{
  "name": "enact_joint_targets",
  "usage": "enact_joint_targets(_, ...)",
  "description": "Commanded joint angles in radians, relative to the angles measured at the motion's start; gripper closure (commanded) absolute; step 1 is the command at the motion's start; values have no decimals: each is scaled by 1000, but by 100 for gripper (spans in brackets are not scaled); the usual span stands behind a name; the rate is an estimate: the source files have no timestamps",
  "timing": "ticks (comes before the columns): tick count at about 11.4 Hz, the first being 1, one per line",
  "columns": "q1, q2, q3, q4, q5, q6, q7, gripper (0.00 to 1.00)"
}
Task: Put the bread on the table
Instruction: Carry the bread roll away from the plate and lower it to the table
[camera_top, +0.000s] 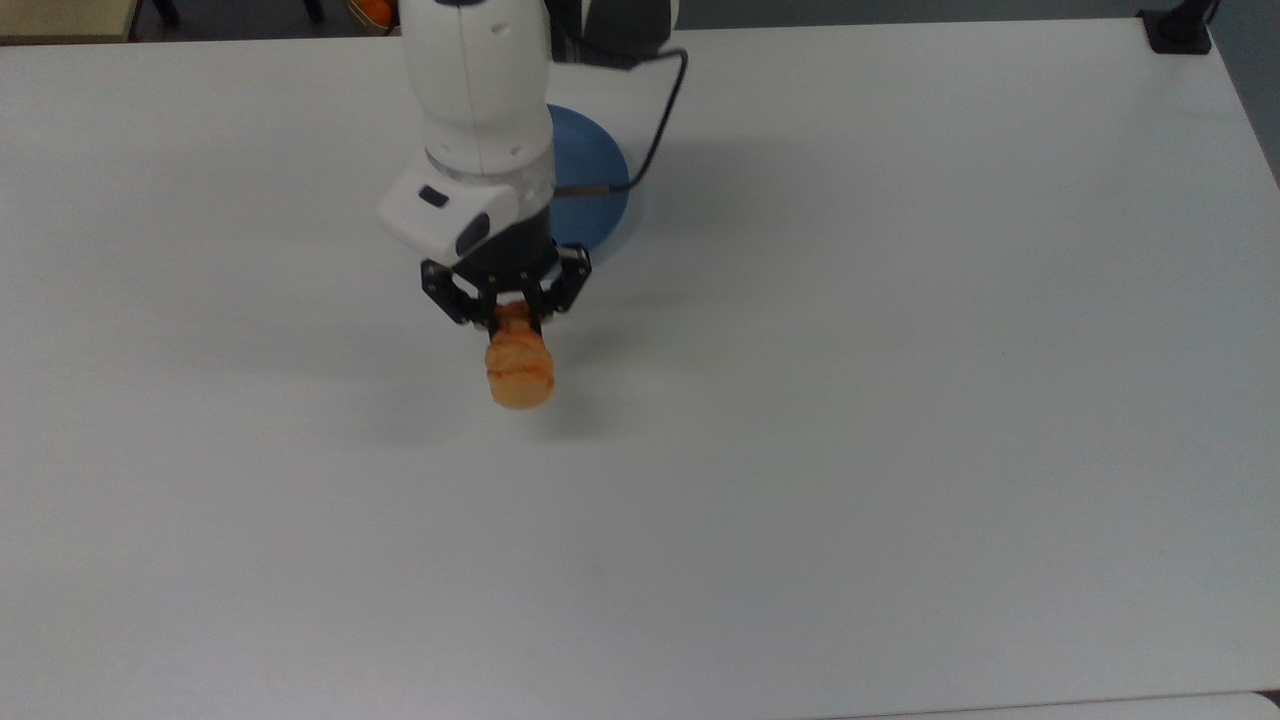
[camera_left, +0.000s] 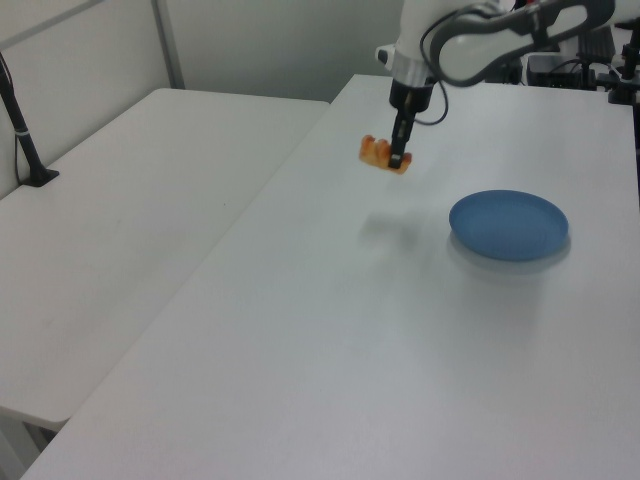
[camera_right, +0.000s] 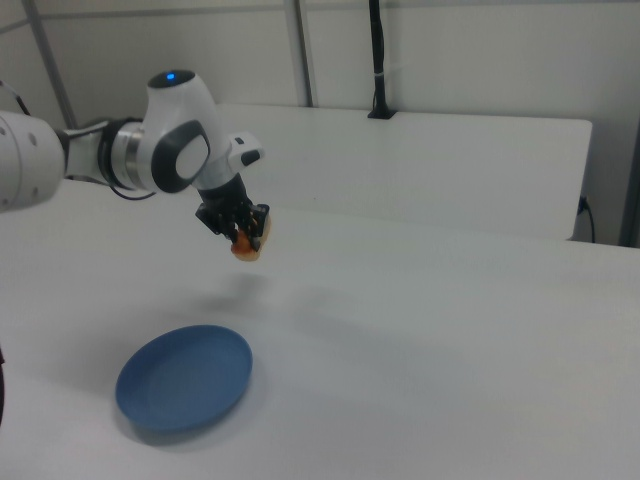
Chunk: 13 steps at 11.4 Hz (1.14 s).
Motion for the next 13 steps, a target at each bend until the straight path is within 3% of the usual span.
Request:
enact_joint_targets(1, 29, 118, -7, 34, 9, 193, 79, 65)
enact_joint_targets(8, 31, 256, -7, 89, 7, 301, 124, 60)
enact_joint_targets(9, 31, 259, -7, 89, 0, 301, 122, 51)
enact_joint_targets(10, 31, 259, -8, 89, -4, 301, 121, 33)
enact_joint_targets(11, 31, 259, -8, 89, -4, 301, 121, 8)
enact_joint_targets(12, 29, 258, -8, 89, -4, 301, 125, 0)
enact_joint_targets(13, 29, 255, -8, 89, -4, 301, 125, 0)
